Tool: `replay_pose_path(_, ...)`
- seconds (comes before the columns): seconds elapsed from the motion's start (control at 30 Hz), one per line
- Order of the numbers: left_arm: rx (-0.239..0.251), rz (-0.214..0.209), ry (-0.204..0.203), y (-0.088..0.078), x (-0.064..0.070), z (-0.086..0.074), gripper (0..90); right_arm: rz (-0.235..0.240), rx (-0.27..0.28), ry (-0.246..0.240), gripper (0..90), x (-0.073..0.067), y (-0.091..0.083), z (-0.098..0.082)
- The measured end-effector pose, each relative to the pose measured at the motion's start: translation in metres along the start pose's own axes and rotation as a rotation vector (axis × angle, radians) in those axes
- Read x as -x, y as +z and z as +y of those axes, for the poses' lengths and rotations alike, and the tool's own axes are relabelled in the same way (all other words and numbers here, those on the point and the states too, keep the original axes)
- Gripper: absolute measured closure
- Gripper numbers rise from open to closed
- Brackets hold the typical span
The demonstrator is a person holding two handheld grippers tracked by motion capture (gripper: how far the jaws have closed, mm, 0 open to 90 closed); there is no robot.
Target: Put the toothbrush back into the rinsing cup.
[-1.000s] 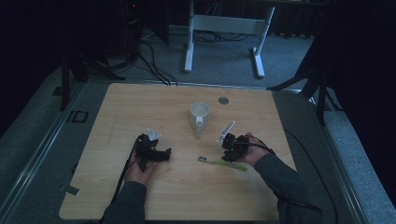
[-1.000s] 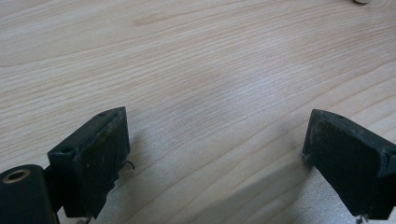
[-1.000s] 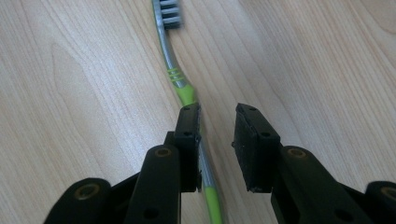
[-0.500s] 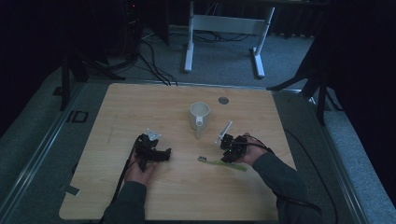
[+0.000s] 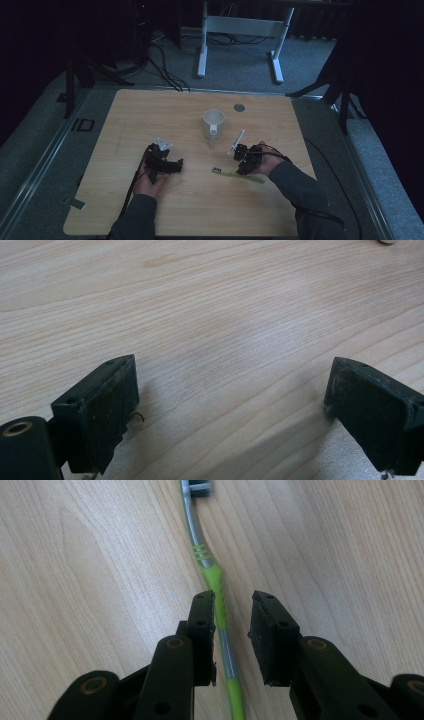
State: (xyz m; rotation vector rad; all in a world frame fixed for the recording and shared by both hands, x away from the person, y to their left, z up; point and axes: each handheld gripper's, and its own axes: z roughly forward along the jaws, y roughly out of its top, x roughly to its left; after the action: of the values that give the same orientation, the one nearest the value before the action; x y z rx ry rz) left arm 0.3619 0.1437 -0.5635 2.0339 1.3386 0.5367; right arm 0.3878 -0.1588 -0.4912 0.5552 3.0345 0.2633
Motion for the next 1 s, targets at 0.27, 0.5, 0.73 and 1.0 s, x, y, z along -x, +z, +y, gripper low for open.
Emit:
replay_pose_path(0.27, 0.000, 0.000, 0.000, 0.000, 0.000, 0.000, 7.6, 0.006, -0.024, -0.017, 71.0, 0.000, 0.001, 0.004)
replay_pose_path(0.5, 0.000, 0.000, 0.001, 0.000, 0.000, 0.000, 7.6, 0.008, -0.049, -0.033, 71.0, -0.001, 0.003, 0.007)
replay_pose_path(0.73, 0.000, 0.000, 0.001, 0.000, 0.000, 0.000, 7.6, 0.009, -0.070, -0.048, 71.0, -0.002, 0.003, 0.011)
replay_pose_path(1.0, 0.000, 0.000, 0.000, 0.000, 0.000, 0.000, 7.6, 0.008, -0.090, -0.066, 71.1, -0.002, 0.003, 0.013)
